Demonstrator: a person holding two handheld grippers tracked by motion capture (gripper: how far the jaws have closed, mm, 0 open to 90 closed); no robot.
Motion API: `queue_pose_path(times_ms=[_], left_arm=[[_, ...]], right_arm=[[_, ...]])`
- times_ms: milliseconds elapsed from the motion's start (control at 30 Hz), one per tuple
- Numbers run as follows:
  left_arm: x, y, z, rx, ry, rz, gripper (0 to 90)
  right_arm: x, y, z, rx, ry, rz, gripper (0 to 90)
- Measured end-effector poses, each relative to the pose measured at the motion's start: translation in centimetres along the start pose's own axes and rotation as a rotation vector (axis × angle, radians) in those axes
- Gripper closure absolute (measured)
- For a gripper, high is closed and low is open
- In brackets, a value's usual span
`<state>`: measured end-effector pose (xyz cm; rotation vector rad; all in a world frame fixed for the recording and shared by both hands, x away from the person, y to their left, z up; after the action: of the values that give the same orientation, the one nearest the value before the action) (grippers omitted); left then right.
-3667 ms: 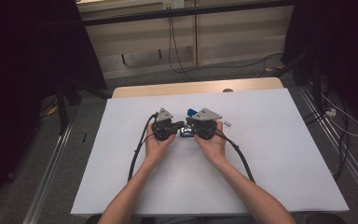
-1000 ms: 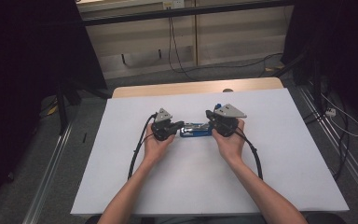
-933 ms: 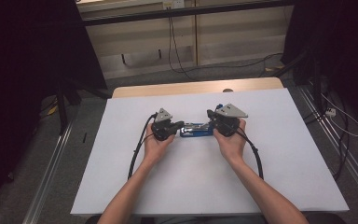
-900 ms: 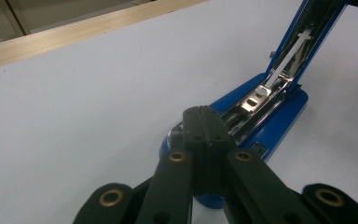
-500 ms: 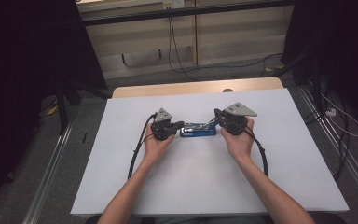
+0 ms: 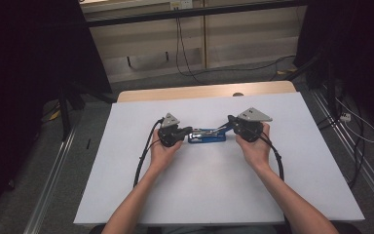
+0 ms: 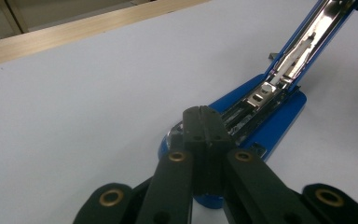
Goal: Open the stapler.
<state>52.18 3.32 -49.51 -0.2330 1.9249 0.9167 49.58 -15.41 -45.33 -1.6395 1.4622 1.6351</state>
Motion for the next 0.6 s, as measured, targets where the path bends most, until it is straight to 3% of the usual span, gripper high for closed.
queue_pose_path(times_ms=[467, 600], left_arm=[[0.0, -0.1, 0.0, 0.013, 0.015, -0.002, 90.0], [0.0, -0.1, 0.0, 0.017, 0.028, 0.0, 90.0]], right_arm=[[1.9, 0.6, -0.9, -0.008, -0.002, 0.027, 90.0], [2.5, 0.6, -1.1, -0.008, -0.026, 0.029, 90.0]])
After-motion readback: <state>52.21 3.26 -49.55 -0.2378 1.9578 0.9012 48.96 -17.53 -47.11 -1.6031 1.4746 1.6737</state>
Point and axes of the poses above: each handheld gripper's, and its own axes: y roughly backward along the jaws, x roughly out of its underside, z roughly to its left, the point moved 9 cm from there along -y, roughly forward along the jaws, and after that the axes turned 12 degrees about y, right-handed, at the moved point
